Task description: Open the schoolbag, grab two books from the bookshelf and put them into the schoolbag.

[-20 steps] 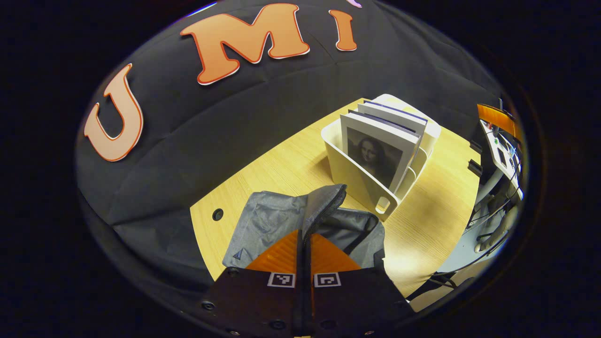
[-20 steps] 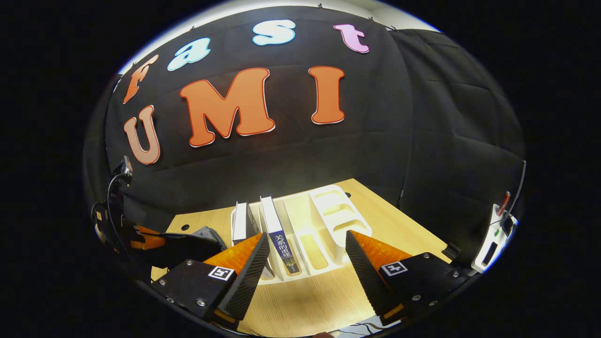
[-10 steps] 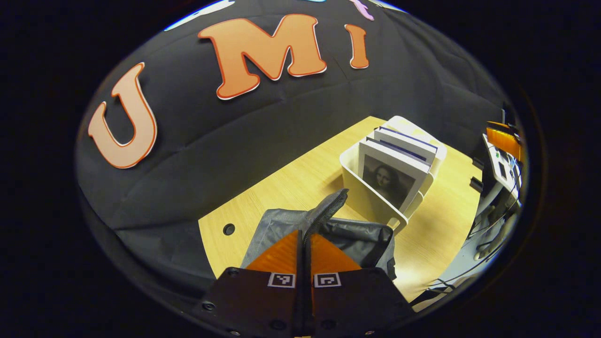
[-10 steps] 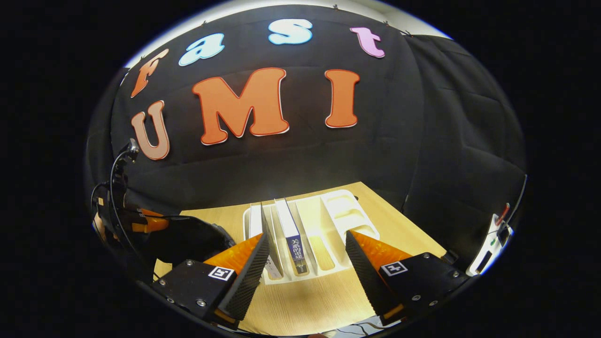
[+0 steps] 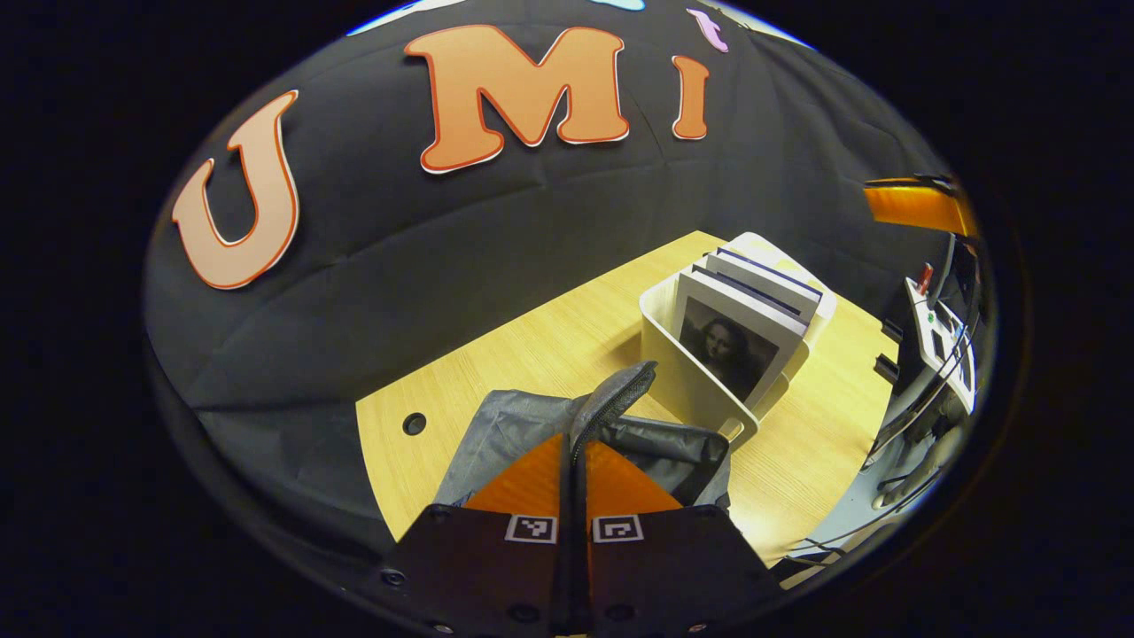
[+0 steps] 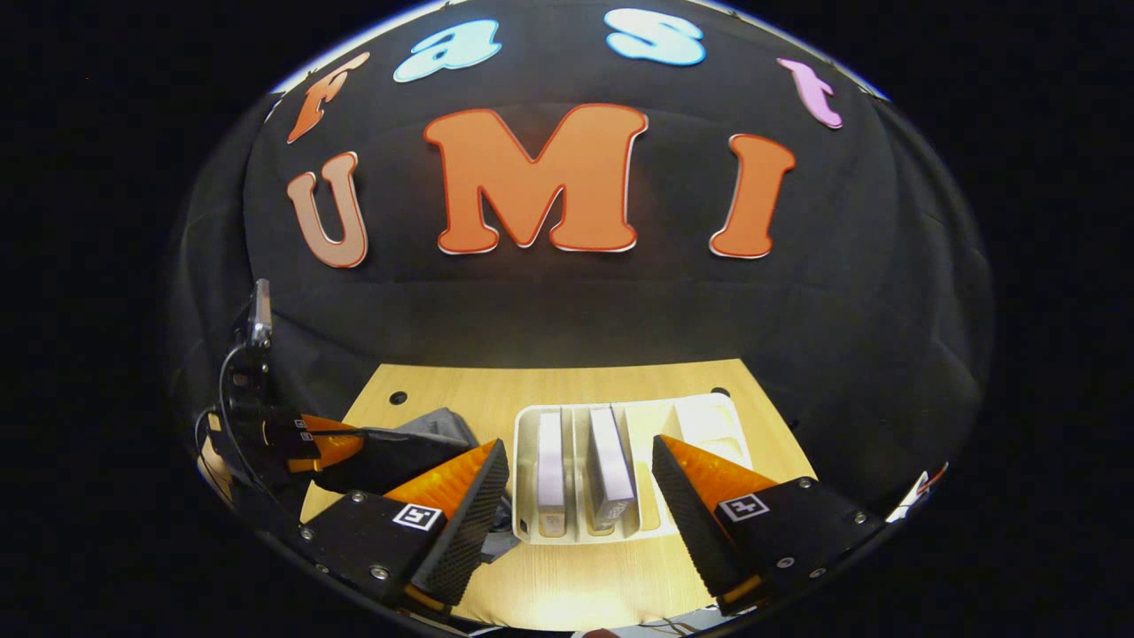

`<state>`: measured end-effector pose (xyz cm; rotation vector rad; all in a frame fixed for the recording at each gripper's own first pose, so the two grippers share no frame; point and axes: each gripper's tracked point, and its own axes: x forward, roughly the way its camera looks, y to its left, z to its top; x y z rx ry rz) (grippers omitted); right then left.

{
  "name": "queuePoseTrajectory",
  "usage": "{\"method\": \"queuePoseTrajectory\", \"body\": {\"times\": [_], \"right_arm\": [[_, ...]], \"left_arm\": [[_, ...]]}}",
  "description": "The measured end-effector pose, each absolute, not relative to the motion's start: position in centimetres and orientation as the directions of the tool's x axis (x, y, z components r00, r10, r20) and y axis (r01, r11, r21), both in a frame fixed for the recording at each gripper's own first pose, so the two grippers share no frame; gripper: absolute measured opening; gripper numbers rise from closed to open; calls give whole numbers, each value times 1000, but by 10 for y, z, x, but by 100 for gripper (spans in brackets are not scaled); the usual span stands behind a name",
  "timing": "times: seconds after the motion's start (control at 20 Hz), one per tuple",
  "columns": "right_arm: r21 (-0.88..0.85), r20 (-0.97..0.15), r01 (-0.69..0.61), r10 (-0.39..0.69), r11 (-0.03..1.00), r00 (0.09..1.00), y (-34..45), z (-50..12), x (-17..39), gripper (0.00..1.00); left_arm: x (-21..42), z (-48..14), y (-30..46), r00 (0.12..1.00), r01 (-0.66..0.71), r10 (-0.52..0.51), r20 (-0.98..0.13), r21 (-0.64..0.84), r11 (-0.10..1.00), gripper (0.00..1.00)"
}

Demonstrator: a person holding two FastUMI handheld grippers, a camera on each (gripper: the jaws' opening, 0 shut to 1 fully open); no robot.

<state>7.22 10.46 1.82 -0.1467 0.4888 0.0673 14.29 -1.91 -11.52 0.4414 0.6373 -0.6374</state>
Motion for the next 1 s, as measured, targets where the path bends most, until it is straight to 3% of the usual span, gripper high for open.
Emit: {"method": "queuePoseTrajectory", "body": {"times": [0.15, 0.45, 0.75, 1.0], "right_arm": [[-165, -586, -163, 37, 973, 810, 121, 8, 100, 98], [-96, -829, -226, 48, 969, 557, 137, -43, 131, 98], [-112, -929, -244, -14, 963, 370, 138, -96, 143, 99], [-137, -952, -228, -64, 964, 301, 130, -126, 152, 99]], "left_arm": [[148, -113, -17, 630, 658, -406, -661, 177, 732, 0], [149, -117, -17, 615, 663, -416, -670, 153, 733, 1], [150, -118, -19, 607, 663, -415, -678, 144, 734, 1], [148, -120, -11, 610, 652, -406, -680, 140, 745, 1]]}}
